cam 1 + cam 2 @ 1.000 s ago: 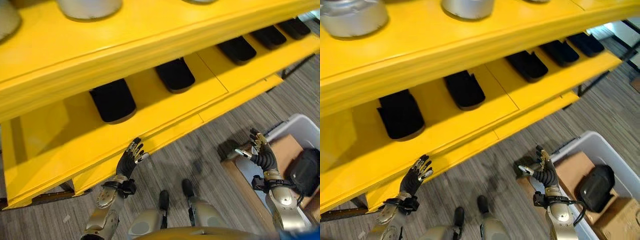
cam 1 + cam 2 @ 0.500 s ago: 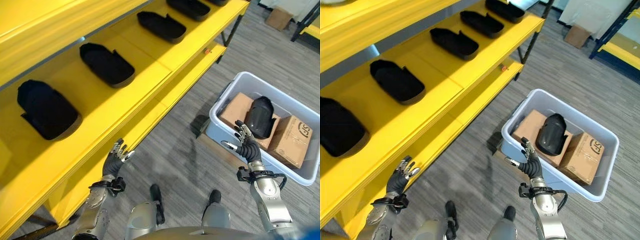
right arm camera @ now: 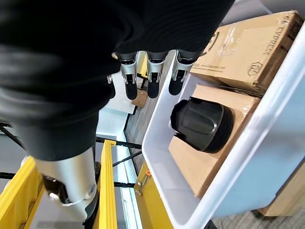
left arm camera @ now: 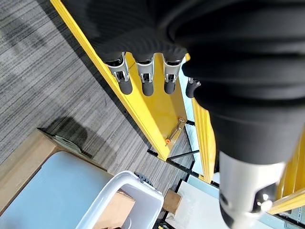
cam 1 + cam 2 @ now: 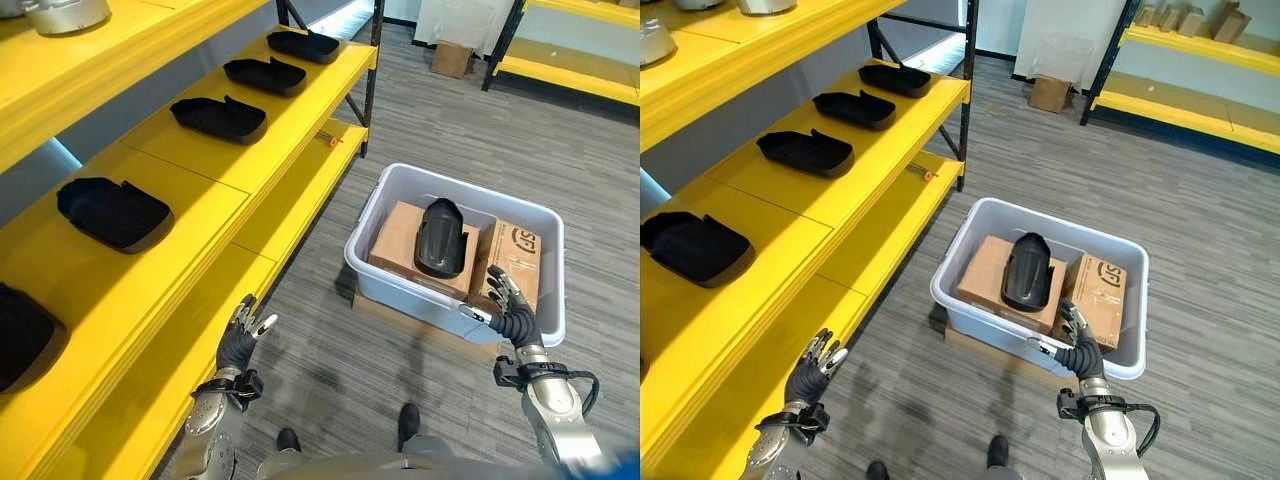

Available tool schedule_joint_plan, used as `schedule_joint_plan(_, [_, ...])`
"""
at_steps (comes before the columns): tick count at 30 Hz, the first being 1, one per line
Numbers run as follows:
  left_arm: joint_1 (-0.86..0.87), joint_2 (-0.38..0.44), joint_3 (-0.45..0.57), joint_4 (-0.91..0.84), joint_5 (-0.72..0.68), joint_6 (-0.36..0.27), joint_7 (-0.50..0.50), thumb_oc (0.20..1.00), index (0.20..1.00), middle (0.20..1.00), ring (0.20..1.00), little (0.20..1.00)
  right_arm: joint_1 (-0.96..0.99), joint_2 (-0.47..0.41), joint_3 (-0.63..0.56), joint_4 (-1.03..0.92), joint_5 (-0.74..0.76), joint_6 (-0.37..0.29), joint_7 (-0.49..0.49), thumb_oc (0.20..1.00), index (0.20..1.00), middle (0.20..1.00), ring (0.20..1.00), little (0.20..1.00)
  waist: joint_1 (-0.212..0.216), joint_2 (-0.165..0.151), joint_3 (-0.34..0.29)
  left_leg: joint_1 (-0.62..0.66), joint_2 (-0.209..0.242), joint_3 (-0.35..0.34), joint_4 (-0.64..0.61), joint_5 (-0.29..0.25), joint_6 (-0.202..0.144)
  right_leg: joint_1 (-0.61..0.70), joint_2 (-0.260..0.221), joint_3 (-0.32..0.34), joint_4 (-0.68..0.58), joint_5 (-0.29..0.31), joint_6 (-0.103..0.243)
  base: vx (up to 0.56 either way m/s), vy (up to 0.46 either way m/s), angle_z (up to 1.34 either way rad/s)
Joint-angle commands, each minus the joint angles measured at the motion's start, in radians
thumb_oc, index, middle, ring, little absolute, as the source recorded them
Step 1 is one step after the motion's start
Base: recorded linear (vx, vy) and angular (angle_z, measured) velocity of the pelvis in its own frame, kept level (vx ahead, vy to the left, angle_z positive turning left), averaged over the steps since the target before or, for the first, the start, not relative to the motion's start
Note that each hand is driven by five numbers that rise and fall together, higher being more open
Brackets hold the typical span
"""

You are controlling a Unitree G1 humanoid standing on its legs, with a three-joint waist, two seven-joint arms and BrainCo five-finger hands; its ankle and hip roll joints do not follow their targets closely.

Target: Move parts from the plastic box to the shelf.

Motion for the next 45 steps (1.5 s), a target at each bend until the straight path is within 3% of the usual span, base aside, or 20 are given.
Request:
schedule_joint_plan(1, [-0.039,0.023,-0.011,-0.024,0.014,-0.035,-0.026,1.0,1.0,1.0,1.0,1.0,-0.037,-0.04,-0.048,-0.075,0.024,-0.056,0.007,1.0,1.0,1.0,1.0,1.0,0.001,0.016,0.008,-0.022,0.07,-0.1,0.206,0.051,0.01,-0.014,0.014,0.071,0.157,-0.09,-0.01,0.03,-0.295,-0.32])
schedule_joint_plan(3, [-0.033,0.021,-0.004,-0.028,0.011,-0.036,-0.022,1.0,1.0,1.0,1.0,1.0,-0.035,-0.056,-0.04,-0.088,0.017,-0.058,0.012,1.0,1.0,1.0,1.0,1.0,0.005,0.014,0.031,-0.09,0.114,-0.147,0.389,0.132,0.002,0.003,0.057,0.088,0.163,-0.114,-0.056,0.01,-0.278,-0.57])
schedule_joint_plan(4, [-0.031,0.021,-0.002,-0.032,0.004,-0.036,-0.019,1.0,1.0,1.0,1.0,1.0,-0.035,-0.063,-0.034,-0.091,0.019,-0.059,0.013,1.0,1.0,1.0,1.0,1.0,0.014,0.006,0.047,-0.131,0.104,-0.196,0.481,0.174,0.006,0.006,0.069,0.105,0.163,-0.112,-0.077,0.0,-0.204,-0.61])
schedule_joint_plan(6, [-0.03,0.018,-0.005,-0.036,-0.001,-0.035,-0.018,1.0,1.0,1.0,1.0,1.0,-0.032,-0.07,-0.034,-0.093,0.02,-0.06,0.01,1.0,1.0,1.0,1.0,1.0,0.021,0.001,0.059,-0.164,0.082,-0.235,0.528,0.185,0.01,0.011,0.07,0.113,0.163,-0.115,-0.085,0.03,-0.07,-0.64])
schedule_joint_plan(7, [-0.031,0.007,-0.012,-0.046,-0.001,-0.032,-0.011,1.0,1.0,1.0,1.0,1.0,-0.042,-0.079,-0.026,-0.084,0.007,-0.058,0.007,1.0,1.0,1.0,1.0,1.0,0.059,-0.014,0.072,-0.258,-0.019,-0.321,0.466,0.109,0.042,0.031,0.065,0.148,0.155,-0.135,-0.071,0.15,0.007,-0.62])
schedule_joint_plan(9, [-0.031,0.005,-0.015,-0.045,-0.001,-0.032,-0.011,1.0,1.0,1.0,1.0,1.0,-0.046,-0.078,-0.022,-0.081,0.007,-0.059,0.007,1.0,1.0,1.0,1.0,1.0,0.065,-0.013,0.071,-0.269,-0.025,-0.337,0.411,0.102,0.047,0.037,0.066,0.159,0.151,-0.137,-0.065,0.2,0.071,-0.36])
schedule_joint_plan(10, [-0.046,0.0,-0.032,-0.03,0.001,-0.038,-0.003,1.0,1.0,1.0,1.0,1.0,-0.051,-0.077,-0.02,-0.067,0.009,-0.07,-0.003,1.0,1.0,1.0,1.0,1.0,0.079,0.006,0.077,-0.307,0.006,-0.354,0.178,0.182,0.027,0.061,0.072,0.17,0.143,-0.154,-0.046,0.27,0.145,-0.51])
schedule_joint_plan(11, [-0.041,-0.001,-0.039,-0.031,0.008,-0.042,-0.002,1.0,1.0,1.0,1.0,1.0,-0.047,-0.081,-0.017,-0.063,0.005,-0.072,0.0,1.0,1.0,1.0,1.0,1.0,0.094,0.01,0.087,-0.309,-0.024,-0.404,0.128,0.198,0.026,0.074,0.073,0.182,0.144,-0.16,-0.044,0.26,0.146,-0.54])
schedule_joint_plan(12, [-0.042,-0.002,-0.039,-0.031,0.008,-0.042,-0.001,1.0,1.0,1.0,1.0,1.0,-0.047,-0.081,-0.017,-0.063,0.005,-0.072,0.0,1.0,1.0,1.0,1.0,1.0,0.094,0.011,0.087,-0.309,-0.024,-0.405,0.122,0.204,0.026,0.073,0.074,0.182,0.142,-0.157,-0.044,0.2,0.113,-0.38])
schedule_joint_plan(13, [-0.054,0.0,-0.055,-0.023,0.022,-0.047,0.008,1.0,1.0,1.0,1.0,1.0,-0.064,-0.091,-0.001,-0.04,0.0,-0.075,-0.006,1.0,1.0,1.0,1.0,1.0,0.113,0.029,0.094,-0.321,-0.061,-0.477,0.017,0.23,0.001,0.098,0.085,0.211,0.132,-0.173,-0.032,0.13,0.126,-0.31])
schedule_joint_plan(15, [-0.059,-0.003,-0.061,-0.022,0.017,-0.056,0.005,1.0,1.0,1.0,1.0,1.0,-0.07,-0.083,0.02,-0.037,-0.002,-0.076,0.008,1.0,1.0,1.0,1.0,1.0,0.105,0.04,0.082,-0.277,-0.057,-0.491,0.008,0.203,0.018,0.093,0.087,0.24,0.139,-0.18,-0.027,0.14,0.184,-1.04])
schedule_joint_plan(16, [-0.074,-0.003,-0.063,-0.022,0.016,-0.059,0.008,1.0,1.0,1.0,1.0,1.0,-0.071,-0.08,0.021,-0.034,-0.004,-0.074,0.011,1.0,1.0,1.0,1.0,1.0,0.104,0.043,0.078,-0.259,-0.056,-0.476,-0.016,0.217,0.005,0.097,0.08,0.238,0.134,-0.184,-0.022,0.19,0.277,-1.32])
schedule_joint_plan(21, [-0.104,0.019,-0.045,-0.035,0.006,-0.082,0.043,1.0,1.0,1.0,1.0,1.0,-0.101,-0.056,0.055,0.005,0.003,-0.058,0.003,1.0,1.0,1.0,1.0,1.0,0.091,0.004,0.052,-0.219,-0.088,-0.358,0.002,0.147,0.056,0.06,-0.004,0.293,0.134,-0.156,0.028,0.12,0.22,-0.6])
schedule_joint_plan(25, [-0.115,0.024,-0.039,-0.028,0.013,-0.083,0.069,1.0,1.0,1.0,1.0,1.0,-0.118,-0.042,0.076,0.009,0.006,-0.05,0.001,1.0,1.0,1.0,1.0,1.0,0.089,-0.017,0.037,-0.213,-0.099,-0.321,0.002,0.121,0.071,0.042,-0.03,0.312,0.117,-0.139,0.046,0.06,0.074,-0.56])
schedule_joint_plan(36, [-0.117,0.029,-0.036,-0.05,0.001,-0.082,0.086,1.0,1.0,1.0,1.0,1.0,-0.139,-0.036,0.097,-0.012,0.024,-0.051,-0.006,1.0,1.0,1.0,1.0,1.0,0.083,-0.056,0.038,-0.232,-0.102,-0.3,0.078,0.053,0.081,0.044,-0.055,0.299,0.1,-0.103,0.069,0.07,0.007,-0.07])
schedule_joint_plan(39, [-0.131,0.043,-0.05,-0.059,0.025,-0.078,0.084,1.0,1.0,1.0,1.0,1.0,-0.149,-0.029,0.104,-0.011,0.043,-0.054,-0.004,1.0,1.0,1.0,1.0,1.0,0.081,-0.066,0.044,-0.233,-0.116,-0.303,0.101,0.023,0.098,0.026,-0.061,0.307,0.175,-0.08,0.085,0.06,0.081,0.01])
schedule_joint_plan(41, [-0.163,0.06,-0.069,-0.067,0.042,-0.082,0.089,1.0,1.0,1.0,1.0,1.0,-0.168,-0.027,0.123,-0.01,0.059,-0.059,-0.009,1.0,1.0,1.0,1.0,1.0,0.066,-0.064,0.066,-0.218,-0.124,-0.303,0.092,0.014,0.114,-0.044,-0.043,0.342,0.284,-0.009,0.11,0.0,0.078,-0.06])
schedule_joint_plan(43, [-0.191,0.066,-0.082,-0.07,0.053,-0.089,0.103,1.0,1.0,1.0,1.0,1.0,-0.187,-0.026,0.14,-0.013,0.065,-0.061,-0.013,1.0,1.0,1.0,1.0,1.0,0.057,-0.055,0.087,-0.212,-0.116,-0.304,0.085,0.012,0.116,-0.098,-0.029,0.362,0.334,0.004,0.107,-0.01,0.033,-0.13])
schedule_joint_plan(44, [-0.209,0.073,-0.086,-0.069,0.058,-0.094,0.112,1.0,1.0,1.0,1.0,1.0,-0.204,-0.024,0.151,-0.014,0.062,-0.06,-0.02,1.0,1.0,1.0,1.0,1.0,0.058,-0.053,0.097,-0.206,-0.111,-0.293,0.08,0.006,0.111,-0.117,-0.057,0.334,0.305,0.013,0.102,-0.01,-0.064,-0.04])
schedule_joint_plan(45, [-0.233,0.077,-0.084,-0.069,0.053,-0.101,0.126,1.0,1.0,1.0,1.0,1.0,-0.241,-0.027,0.169,-0.014,0.066,-0.064,-0.026,1.0,1.0,1.0,1.0,1.0,0.067,-0.053,0.121,-0.192,-0.093,-0.27,0.078,-0.016,0.095,-0.162,-0.128,0.257,0.209,0.049,0.104,0.01,-0.132,-0.18])
